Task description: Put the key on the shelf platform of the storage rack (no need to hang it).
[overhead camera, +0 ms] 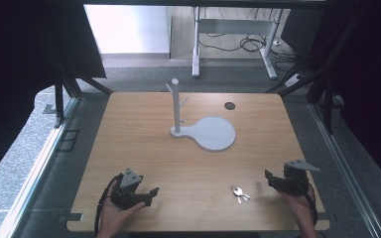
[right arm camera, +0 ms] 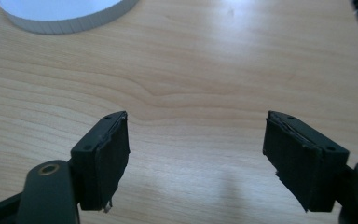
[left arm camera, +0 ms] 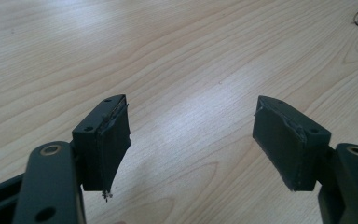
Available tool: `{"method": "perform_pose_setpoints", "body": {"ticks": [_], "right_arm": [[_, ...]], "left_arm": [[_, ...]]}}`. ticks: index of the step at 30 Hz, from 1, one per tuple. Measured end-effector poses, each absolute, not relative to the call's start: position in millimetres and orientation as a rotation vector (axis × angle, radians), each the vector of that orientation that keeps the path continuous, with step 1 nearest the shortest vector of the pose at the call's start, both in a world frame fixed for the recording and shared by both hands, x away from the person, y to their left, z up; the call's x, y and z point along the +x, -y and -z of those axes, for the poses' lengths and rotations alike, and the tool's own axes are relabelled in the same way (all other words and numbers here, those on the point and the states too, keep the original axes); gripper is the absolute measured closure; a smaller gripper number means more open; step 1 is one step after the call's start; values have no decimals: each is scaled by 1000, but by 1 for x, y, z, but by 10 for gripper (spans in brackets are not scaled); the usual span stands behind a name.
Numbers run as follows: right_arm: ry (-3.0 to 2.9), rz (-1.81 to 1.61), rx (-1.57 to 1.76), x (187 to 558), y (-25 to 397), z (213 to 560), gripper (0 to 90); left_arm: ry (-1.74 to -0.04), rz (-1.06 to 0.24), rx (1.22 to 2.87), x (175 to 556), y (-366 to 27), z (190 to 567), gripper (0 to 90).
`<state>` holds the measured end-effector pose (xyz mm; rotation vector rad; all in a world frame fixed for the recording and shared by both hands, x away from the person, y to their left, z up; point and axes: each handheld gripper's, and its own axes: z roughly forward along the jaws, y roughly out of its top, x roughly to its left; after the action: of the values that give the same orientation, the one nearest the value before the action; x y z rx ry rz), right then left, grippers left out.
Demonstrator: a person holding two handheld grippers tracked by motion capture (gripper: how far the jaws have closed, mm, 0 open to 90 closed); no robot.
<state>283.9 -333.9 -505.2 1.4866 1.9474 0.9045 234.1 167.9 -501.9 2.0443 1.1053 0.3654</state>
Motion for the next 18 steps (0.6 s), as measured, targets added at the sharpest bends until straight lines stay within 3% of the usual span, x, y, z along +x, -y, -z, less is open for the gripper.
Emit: {"method": "perform_pose_setpoints", "body": {"ticks": [18], "right_arm": [[-2160, -950, 1386, 277, 330, 492, 317]], "left_arm": [[-1020, -318, 2024, 223, -173, 488, 274]]}}
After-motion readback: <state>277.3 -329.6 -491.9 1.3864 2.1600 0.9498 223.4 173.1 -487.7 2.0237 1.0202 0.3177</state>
